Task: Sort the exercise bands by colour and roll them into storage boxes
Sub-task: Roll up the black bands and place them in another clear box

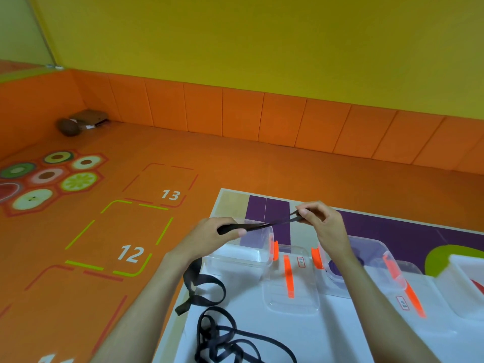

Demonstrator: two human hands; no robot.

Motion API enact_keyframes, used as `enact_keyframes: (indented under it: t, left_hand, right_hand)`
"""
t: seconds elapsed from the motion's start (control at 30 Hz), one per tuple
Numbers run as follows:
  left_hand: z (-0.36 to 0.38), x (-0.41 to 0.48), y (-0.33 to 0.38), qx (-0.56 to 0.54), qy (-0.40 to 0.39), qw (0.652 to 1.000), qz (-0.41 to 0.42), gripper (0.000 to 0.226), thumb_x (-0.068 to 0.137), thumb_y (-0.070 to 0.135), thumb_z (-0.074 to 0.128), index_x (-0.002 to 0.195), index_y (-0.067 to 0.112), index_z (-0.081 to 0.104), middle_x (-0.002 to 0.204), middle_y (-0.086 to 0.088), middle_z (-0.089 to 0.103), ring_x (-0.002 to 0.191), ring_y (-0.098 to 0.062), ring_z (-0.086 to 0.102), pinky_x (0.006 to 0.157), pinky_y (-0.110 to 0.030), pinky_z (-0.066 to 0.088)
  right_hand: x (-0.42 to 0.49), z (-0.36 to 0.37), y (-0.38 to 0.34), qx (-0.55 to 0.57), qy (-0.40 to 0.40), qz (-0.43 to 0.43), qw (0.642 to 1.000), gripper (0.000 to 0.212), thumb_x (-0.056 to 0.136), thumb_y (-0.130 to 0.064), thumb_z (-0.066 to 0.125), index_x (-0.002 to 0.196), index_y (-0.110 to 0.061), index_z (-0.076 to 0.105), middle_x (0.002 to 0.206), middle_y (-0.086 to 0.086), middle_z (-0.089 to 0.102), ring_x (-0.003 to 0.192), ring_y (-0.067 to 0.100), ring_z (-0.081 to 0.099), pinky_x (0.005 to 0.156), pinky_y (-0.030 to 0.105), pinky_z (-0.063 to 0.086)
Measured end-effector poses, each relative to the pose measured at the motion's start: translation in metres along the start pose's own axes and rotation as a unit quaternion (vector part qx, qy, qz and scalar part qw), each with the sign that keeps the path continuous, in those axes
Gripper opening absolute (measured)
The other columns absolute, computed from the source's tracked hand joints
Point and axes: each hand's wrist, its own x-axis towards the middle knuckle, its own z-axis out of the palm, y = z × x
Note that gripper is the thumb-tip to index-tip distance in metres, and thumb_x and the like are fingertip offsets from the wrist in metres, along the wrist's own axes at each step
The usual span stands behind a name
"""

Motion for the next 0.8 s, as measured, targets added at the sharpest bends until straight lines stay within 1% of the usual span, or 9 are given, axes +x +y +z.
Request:
enact_keyframes:
  t: [0.1,0.17,0.23,0.3,0.4,0.5,0.6,0.7,0.8]
  left_hand:
    - [0.0,0.0,0.007,0.102,0.047,0.993,-0.02,0.049,0.098,0.076,0.044,0.087,0.037,0.072,0.068,0.004,0.059,0.051,-0.012,0.04,0.054,-0.03,0.028]
    - [-0.001,0.001,0.011,0.125,0.064,0.99,-0.016,0.053,0.099,0.075,0.04,0.081,0.035,0.069,0.053,0.001,0.042,0.05,-0.013,0.036,0.051,-0.029,0.024]
    - [-0.002,0.002,0.014,0.146,0.06,0.988,0.0,0.054,0.099,0.075,0.041,0.081,0.031,0.067,0.057,0.006,0.043,0.054,-0.013,0.04,0.052,-0.028,0.024]
    - [-0.004,0.003,0.013,0.161,0.056,0.985,0.002,0.054,0.097,0.076,0.046,0.086,0.028,0.067,0.064,0.006,0.053,0.057,-0.01,0.047,0.054,-0.028,0.029]
    - [-0.007,0.004,0.012,0.197,0.067,0.978,0.018,0.054,0.093,0.079,0.049,0.086,0.027,0.061,0.07,0.006,0.059,0.062,-0.012,0.053,0.055,-0.028,0.033]
    - [-0.01,0.003,0.016,0.219,0.078,0.972,0.045,0.053,0.093,0.076,0.054,0.084,0.025,0.053,0.066,0.007,0.051,0.058,-0.013,0.044,0.051,-0.026,0.026]
    - [-0.014,0.007,0.028,0.201,0.073,0.975,0.06,0.054,0.092,0.076,0.056,0.086,0.022,0.056,0.065,0.003,0.052,0.057,-0.012,0.042,0.051,-0.026,0.024]
    - [-0.019,0.008,0.045,0.154,0.026,0.986,0.054,0.046,0.091,0.067,0.067,0.106,0.025,0.055,0.062,0.008,0.05,0.056,-0.009,0.044,0.052,-0.026,0.03]
    - [-0.021,0.008,0.06,0.077,0.002,0.995,0.067,0.053,0.087,0.054,0.081,0.113,0.028,0.043,0.07,0.011,0.052,0.056,-0.005,0.045,0.052,-0.023,0.032]
  right_hand:
    - [-0.003,0.002,-0.002,-0.054,0.013,-0.016,0.998,0.01,0.101,-0.011,0.065,0.097,-0.012,0.075,0.1,0.005,0.072,0.093,0.016,0.071,0.076,0.029,0.063]
    - [-0.004,0.004,-0.003,-0.09,0.004,-0.012,0.996,0.013,0.105,-0.015,0.059,0.098,-0.016,0.07,0.102,0.006,0.068,0.085,0.015,0.072,0.063,0.029,0.064]
    - [-0.005,0.005,-0.003,-0.093,-0.004,0.007,0.996,0.014,0.107,-0.018,0.056,0.099,-0.016,0.067,0.101,0.009,0.069,0.072,0.022,0.075,0.056,0.036,0.064]
    - [-0.007,0.005,-0.005,-0.058,0.001,0.029,0.998,0.012,0.105,-0.02,0.06,0.101,-0.014,0.069,0.102,0.01,0.072,0.073,0.025,0.077,0.06,0.037,0.065]
    - [-0.007,0.003,-0.003,-0.043,0.002,0.042,0.998,0.017,0.099,-0.024,0.071,0.092,-0.008,0.074,0.108,-0.002,0.073,0.097,0.01,0.073,0.074,0.02,0.06]
    - [0.002,0.005,0.009,-0.138,-0.059,0.062,0.987,0.024,0.094,-0.034,0.076,0.074,-0.021,0.072,0.108,-0.009,0.073,0.107,0.008,0.068,0.093,0.028,0.054]
    - [0.007,0.022,0.001,-0.161,-0.11,0.049,0.98,0.011,0.096,-0.04,0.073,0.097,-0.029,0.071,0.12,-0.017,0.07,0.119,-0.004,0.06,0.103,0.028,0.045]
    - [0.007,0.055,-0.026,-0.147,-0.192,0.017,0.97,0.032,0.101,-0.054,0.059,0.126,-0.037,0.066,0.133,-0.024,0.064,0.127,-0.007,0.054,0.11,0.029,0.042]
    - [0.005,0.088,-0.049,-0.11,-0.288,0.054,0.95,0.044,0.101,-0.066,0.048,0.115,-0.032,0.073,0.117,-0.011,0.074,0.117,0.007,0.066,0.109,0.034,0.047]
